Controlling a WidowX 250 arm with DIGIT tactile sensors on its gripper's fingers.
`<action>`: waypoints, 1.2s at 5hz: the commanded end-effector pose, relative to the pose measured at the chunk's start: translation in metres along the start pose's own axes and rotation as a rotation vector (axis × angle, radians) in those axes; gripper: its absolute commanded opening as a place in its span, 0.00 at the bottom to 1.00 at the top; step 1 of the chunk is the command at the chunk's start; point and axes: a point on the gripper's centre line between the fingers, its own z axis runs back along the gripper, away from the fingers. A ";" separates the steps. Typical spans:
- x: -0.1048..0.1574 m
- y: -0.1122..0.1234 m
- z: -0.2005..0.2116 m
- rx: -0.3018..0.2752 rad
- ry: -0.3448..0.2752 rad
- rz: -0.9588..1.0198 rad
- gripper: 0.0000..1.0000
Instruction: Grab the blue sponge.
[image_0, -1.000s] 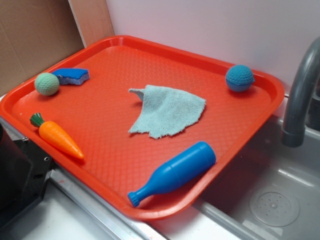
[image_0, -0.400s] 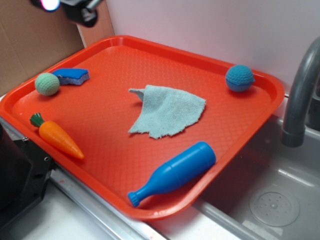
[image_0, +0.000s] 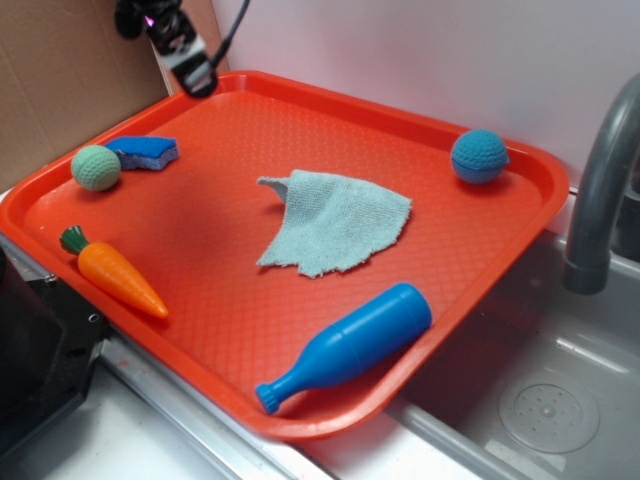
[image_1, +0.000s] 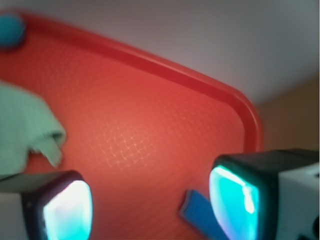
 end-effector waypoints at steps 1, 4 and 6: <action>-0.023 0.031 -0.032 -0.072 0.092 -0.120 1.00; -0.065 0.041 -0.075 -0.180 0.187 -0.172 1.00; -0.077 0.035 -0.080 -0.187 0.210 -0.180 1.00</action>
